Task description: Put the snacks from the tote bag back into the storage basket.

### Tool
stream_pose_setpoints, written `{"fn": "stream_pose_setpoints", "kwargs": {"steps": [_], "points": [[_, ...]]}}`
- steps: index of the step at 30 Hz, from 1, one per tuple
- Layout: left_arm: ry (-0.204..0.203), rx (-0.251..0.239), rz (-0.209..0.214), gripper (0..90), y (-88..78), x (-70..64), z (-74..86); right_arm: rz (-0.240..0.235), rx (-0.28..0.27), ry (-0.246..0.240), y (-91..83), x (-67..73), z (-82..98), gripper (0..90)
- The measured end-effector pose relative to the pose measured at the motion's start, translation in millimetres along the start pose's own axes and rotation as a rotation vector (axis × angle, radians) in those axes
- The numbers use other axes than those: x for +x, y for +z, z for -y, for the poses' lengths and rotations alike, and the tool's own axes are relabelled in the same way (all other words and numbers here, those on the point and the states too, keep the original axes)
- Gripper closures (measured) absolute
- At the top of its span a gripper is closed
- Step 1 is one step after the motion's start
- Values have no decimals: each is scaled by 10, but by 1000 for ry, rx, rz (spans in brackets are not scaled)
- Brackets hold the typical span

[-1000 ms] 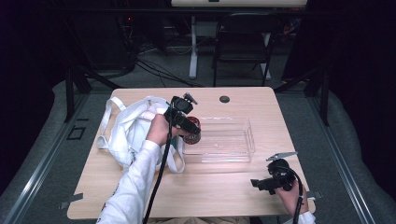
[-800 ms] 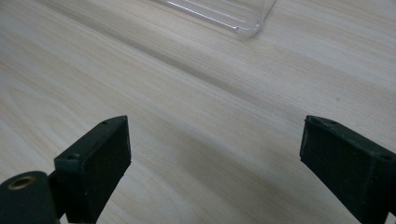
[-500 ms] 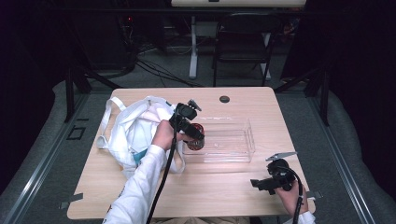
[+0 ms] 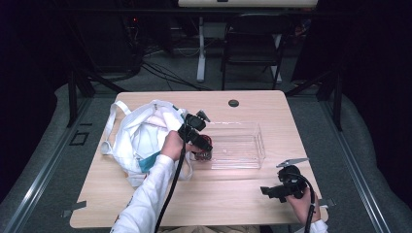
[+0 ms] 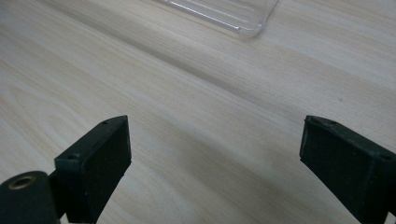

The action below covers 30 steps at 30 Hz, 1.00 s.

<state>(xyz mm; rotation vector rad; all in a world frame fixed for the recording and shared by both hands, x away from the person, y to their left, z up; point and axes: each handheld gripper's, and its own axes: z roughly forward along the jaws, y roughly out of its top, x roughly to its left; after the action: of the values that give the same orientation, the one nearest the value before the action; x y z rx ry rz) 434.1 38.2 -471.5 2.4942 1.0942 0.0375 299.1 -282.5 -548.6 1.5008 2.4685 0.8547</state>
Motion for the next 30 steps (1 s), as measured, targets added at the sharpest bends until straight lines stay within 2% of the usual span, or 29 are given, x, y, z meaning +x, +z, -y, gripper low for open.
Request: {"fn": "stream_pose_setpoints", "kwargs": {"steps": [13,17,18,26,30], "points": [[8,52,-14,259,197,0,44,-4,1,-6,-4,-5,-2,86],[15,64,-25,259,260,-12,39,-1,-5,6,9,4,-8,86],[25,67,-33,259,262,-10,34,-6,-1,3,9,2,-13,86],[31,65,-49,258,270,-24,37,-10,-2,-1,24,7,-24,86],[22,63,-48,257,266,-28,46,-11,-7,-5,12,8,-17,87]]}}
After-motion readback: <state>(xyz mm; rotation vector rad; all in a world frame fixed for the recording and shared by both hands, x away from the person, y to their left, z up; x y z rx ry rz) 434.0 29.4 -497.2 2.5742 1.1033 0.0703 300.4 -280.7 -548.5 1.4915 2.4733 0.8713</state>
